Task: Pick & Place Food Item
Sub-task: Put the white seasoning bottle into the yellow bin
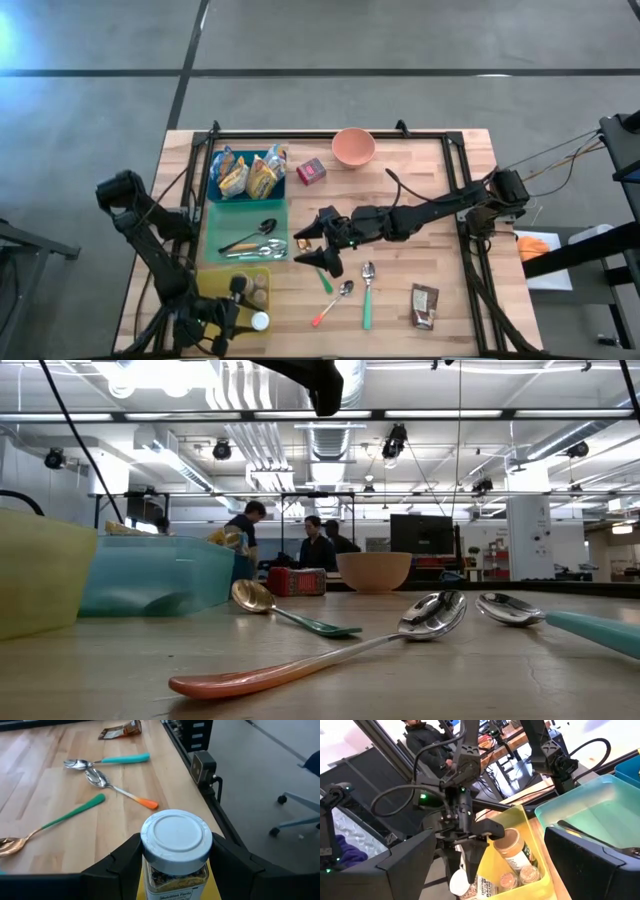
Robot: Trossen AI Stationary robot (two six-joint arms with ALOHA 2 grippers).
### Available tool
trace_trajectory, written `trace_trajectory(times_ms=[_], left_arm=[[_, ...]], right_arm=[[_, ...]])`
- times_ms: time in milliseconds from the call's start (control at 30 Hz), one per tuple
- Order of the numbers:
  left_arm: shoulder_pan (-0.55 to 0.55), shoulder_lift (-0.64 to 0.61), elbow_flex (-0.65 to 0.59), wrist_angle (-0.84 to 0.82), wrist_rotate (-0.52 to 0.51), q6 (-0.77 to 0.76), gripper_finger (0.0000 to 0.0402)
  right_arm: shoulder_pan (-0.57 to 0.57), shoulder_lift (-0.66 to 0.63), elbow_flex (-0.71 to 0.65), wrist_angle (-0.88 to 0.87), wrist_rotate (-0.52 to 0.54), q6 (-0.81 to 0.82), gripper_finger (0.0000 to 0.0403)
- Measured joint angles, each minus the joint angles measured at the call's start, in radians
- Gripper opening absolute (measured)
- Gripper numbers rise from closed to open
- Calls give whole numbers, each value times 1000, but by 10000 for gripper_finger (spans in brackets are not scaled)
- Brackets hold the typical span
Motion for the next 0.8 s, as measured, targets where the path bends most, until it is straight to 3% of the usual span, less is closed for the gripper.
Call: trace_trajectory(times_ms=[367, 800], left_arm=[[-5, 71, 0, 33, -53, -19, 197], [-9, 68, 5, 16, -46, -83, 197]], right_arm=[[0, 0, 0, 0, 0, 5, 370], [10, 0, 0, 0, 2, 9, 370]])
